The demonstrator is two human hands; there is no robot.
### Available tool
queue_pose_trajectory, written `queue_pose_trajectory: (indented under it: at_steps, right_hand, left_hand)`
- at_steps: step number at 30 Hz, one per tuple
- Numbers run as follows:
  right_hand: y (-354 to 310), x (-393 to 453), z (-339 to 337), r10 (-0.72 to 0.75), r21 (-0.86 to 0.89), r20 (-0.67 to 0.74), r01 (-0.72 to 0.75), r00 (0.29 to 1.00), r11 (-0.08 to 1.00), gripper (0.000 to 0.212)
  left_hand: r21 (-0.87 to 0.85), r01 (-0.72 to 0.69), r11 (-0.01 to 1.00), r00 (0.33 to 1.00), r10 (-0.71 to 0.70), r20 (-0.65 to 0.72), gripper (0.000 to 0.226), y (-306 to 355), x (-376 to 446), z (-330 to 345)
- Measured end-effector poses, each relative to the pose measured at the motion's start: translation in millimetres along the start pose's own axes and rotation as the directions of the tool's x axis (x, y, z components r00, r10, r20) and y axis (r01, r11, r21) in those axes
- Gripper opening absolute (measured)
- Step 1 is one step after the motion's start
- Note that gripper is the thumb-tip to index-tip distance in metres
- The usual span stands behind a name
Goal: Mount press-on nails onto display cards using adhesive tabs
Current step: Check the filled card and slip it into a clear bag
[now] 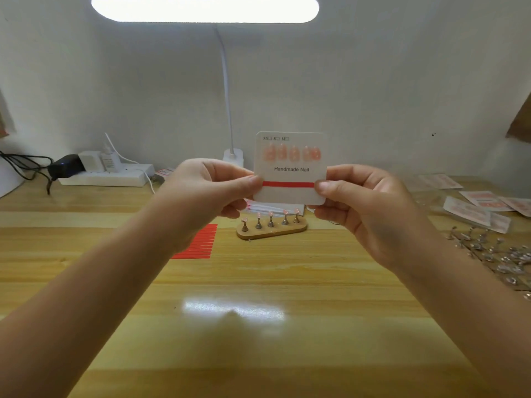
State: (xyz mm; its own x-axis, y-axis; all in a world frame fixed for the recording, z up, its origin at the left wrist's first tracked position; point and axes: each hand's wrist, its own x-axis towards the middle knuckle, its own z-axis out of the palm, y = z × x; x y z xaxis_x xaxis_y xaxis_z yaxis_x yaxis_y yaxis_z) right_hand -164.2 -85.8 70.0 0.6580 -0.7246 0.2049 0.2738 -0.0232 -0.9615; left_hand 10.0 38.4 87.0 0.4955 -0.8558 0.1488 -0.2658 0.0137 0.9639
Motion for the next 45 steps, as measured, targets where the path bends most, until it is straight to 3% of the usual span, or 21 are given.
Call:
queue_pose_trajectory:
  at_steps: [5,10,16,24,30,34,37,41,45]
  right_hand:
    - [2,0,3,0.009,-0.030,-0.035,-0.010,0.999,1.000,0.011]
    - [5,-1,5,-0.056,-0.159,-0.043,0.048,0.997,0.986,0.011]
    - [4,-1,5,-0.037,-0.083,-0.055,0.032,0.998,0.996,0.013]
    - [-1,-3,5,0.027,0.081,0.113,-0.036,0.993,0.996,0.021]
    - [0,-2,6,0.004,0.112,0.144,-0.020,0.990,0.993,0.031]
    - [2,-2,7,-0.013,0.123,0.133,-0.004,0.991,0.992,0.039]
    - [4,-1,6,-0.023,0.131,0.123,0.007,0.992,0.991,0.040]
    - [7,0,6,-0.031,0.139,0.106,0.016,0.994,0.990,0.037]
    - [8,0,6,-0.029,0.122,0.101,0.017,0.994,0.992,0.027]
  left_hand:
    - [-0.001,-0.062,0.998,0.994,0.061,-0.091,0.008,-1,-1,8]
    - [-0.081,-0.043,0.996,0.996,0.037,-0.077,0.013,-1,-2,8]
    - [-0.149,0.001,0.989,0.998,-0.010,-0.060,0.015,-2,-1,8]
    - [-0.095,-0.059,0.994,0.987,0.044,-0.154,0.010,-10,5,7]
    - [0.170,-0.302,0.938,0.907,0.338,-0.253,0.004,-14,1,7]
    - [0.565,-0.408,0.717,0.772,0.601,-0.205,0.011,-16,-4,12]
    - [0.638,-0.432,0.637,0.734,0.660,-0.162,0.019,-17,-5,14]
    - [0.565,-0.404,0.719,0.775,0.598,-0.207,0.014,-17,-6,16]
    - [0.154,-0.314,0.937,0.903,0.345,-0.257,0.007,-15,-2,12]
